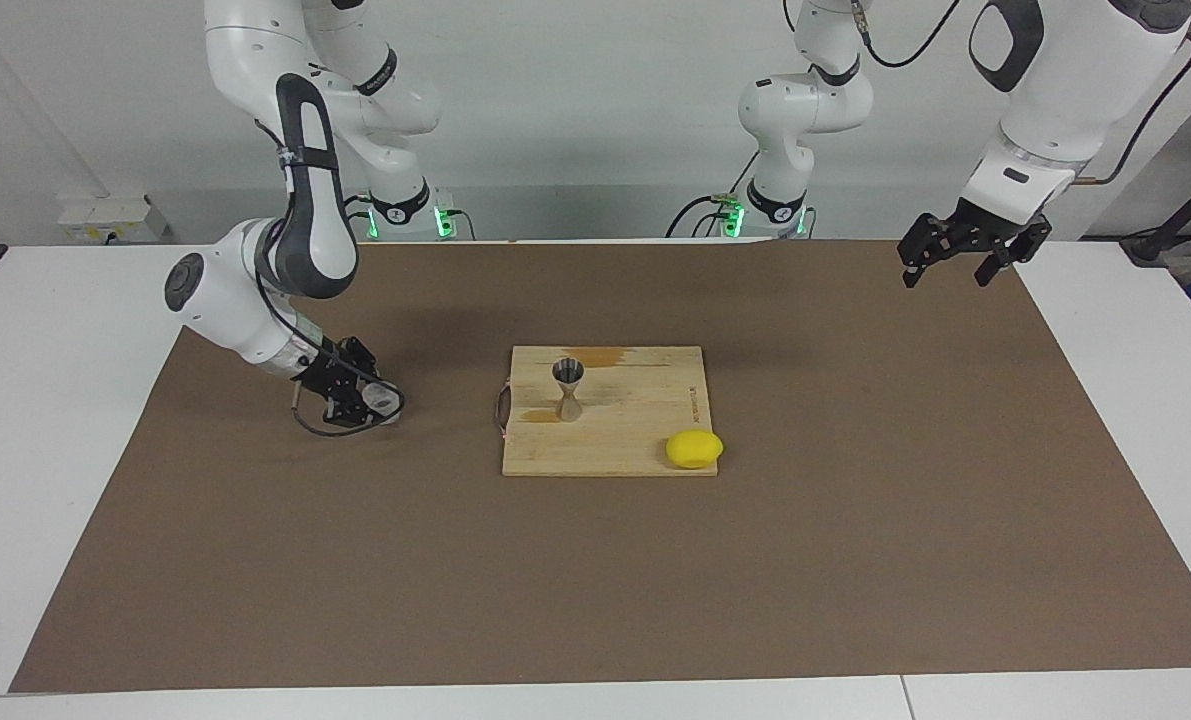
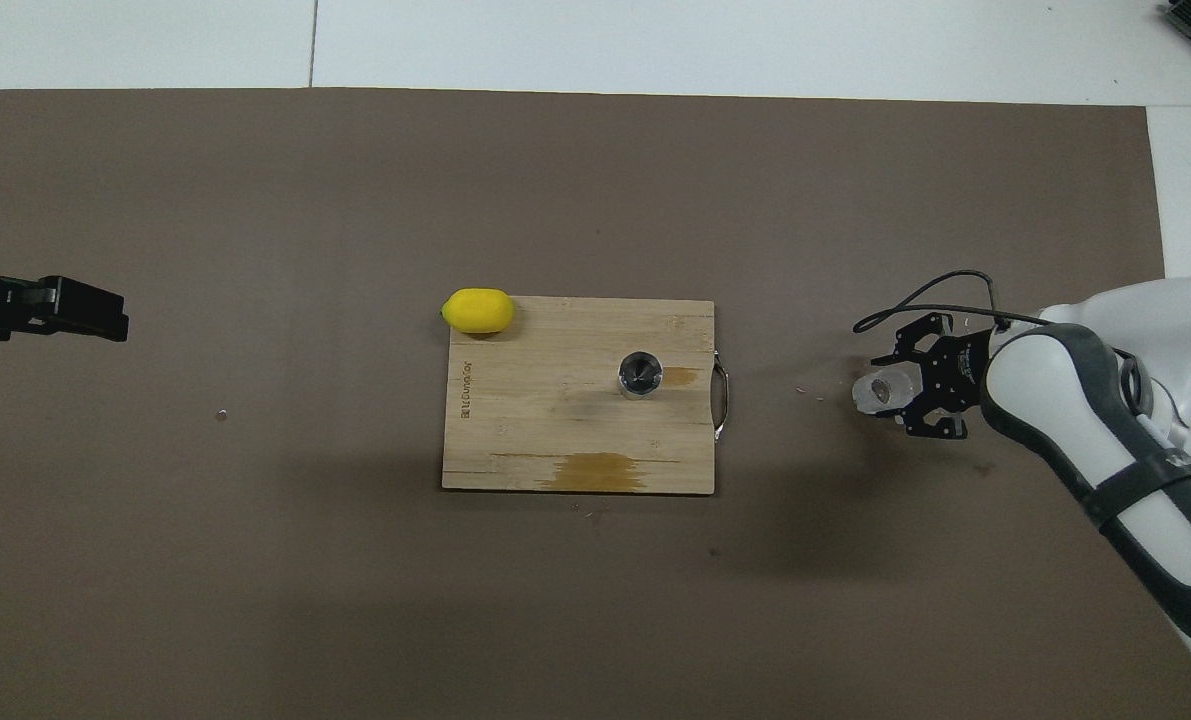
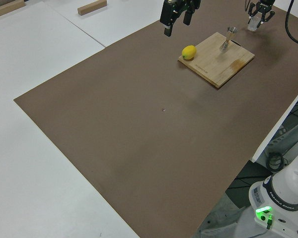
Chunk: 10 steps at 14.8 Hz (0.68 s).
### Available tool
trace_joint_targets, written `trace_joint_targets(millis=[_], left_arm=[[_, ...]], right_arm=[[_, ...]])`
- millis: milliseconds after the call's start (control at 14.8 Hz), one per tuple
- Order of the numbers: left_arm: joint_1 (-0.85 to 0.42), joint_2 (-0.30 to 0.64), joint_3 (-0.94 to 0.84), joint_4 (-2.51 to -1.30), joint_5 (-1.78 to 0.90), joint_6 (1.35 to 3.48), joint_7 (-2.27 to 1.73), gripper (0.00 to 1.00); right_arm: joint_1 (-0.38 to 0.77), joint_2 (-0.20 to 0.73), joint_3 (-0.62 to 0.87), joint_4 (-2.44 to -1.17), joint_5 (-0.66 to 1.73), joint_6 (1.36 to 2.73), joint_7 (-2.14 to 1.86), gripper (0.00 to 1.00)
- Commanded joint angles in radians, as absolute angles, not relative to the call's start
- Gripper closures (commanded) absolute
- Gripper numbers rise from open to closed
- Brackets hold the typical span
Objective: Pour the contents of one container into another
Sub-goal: 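Set the clear cup on the table and open the right gripper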
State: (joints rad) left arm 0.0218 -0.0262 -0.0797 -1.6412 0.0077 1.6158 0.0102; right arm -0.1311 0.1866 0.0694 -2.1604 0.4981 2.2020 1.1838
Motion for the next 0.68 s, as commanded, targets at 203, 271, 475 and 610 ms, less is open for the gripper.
trace_joint_targets(millis=[203, 271, 475, 610], left_arm=[[0.029, -0.048, -0.084, -1.669, 0.023, 1.637, 0.015, 0.0], [0.031, -0.048, -0.084, -1.669, 0.023, 1.637, 0.015, 0.0], [0.031, -0.048, -0.084, -1.669, 0.023, 1.637, 0.015, 0.0], [0.029, -0.048, -0.084, -1.669, 0.023, 1.637, 0.015, 0.0]], right_arm=[[-0.141, 0.114, 0.08, -2.186, 0.514, 2.18, 1.109, 0.01], [-0.14, 0.1, 0.08, -2.184, 0.512, 2.178, 1.105, 0.02], [-0.129, 0.042, 0.081, -2.183, 0.485, 2.135, 0.987, 0.01], [-0.109, 0.009, 0.081, -2.183, 0.399, 2.117, 0.88, 0.01]])
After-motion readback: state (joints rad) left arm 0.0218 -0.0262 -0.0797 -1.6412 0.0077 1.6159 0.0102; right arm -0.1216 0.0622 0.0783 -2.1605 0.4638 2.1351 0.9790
